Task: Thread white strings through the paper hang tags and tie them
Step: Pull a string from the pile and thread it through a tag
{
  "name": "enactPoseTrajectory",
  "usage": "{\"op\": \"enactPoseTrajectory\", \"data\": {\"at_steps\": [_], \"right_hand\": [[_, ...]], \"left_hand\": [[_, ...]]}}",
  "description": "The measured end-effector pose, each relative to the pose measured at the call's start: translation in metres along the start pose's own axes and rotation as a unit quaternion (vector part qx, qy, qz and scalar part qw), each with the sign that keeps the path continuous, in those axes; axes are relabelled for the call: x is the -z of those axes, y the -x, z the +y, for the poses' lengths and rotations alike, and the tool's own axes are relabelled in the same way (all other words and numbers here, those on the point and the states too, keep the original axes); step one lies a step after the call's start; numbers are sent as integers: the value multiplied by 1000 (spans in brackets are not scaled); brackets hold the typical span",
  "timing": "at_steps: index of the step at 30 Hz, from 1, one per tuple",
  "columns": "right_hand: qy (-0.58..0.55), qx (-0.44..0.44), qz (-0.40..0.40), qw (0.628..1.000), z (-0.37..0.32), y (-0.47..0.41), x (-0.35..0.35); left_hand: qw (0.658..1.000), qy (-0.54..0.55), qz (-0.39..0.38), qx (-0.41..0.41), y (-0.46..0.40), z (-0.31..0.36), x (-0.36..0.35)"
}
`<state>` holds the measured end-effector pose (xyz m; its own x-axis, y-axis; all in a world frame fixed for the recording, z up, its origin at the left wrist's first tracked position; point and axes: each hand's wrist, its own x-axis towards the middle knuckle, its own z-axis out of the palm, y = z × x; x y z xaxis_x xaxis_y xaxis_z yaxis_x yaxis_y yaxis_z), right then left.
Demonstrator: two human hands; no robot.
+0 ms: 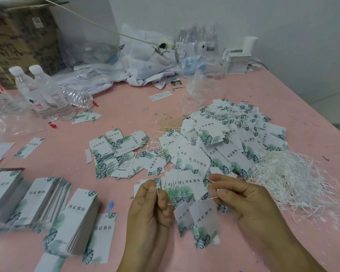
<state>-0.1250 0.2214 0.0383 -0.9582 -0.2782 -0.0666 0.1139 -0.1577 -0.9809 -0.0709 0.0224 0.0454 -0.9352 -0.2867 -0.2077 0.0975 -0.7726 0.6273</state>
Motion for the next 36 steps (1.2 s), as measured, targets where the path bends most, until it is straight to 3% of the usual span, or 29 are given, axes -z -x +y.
{"op": "enactPoseTrajectory", "data": {"at_steps": [5,10,14,18,23,27,36], "right_hand": [[-58,36,-30,997,-4,2,-5],[-129,47,-44,990,-9,6,-13],[-120,39,-52,991,-14,10,-20],[-74,40,-44,995,-16,13,-25],[-118,21,-70,990,-18,17,-28],[-83,33,-65,994,-18,18,-32],[70,92,-45,992,-18,24,-36]], "left_hand": [[994,52,-82,50,5,7,-3],[991,-22,-122,55,11,-1,-8],[984,-90,-148,41,14,-7,-9],[979,-136,-149,18,15,-13,-7],[977,-166,-130,-23,15,-19,-5],[969,-202,-123,-68,14,-20,-2],[900,-363,-131,-205,24,-15,-5]]}}
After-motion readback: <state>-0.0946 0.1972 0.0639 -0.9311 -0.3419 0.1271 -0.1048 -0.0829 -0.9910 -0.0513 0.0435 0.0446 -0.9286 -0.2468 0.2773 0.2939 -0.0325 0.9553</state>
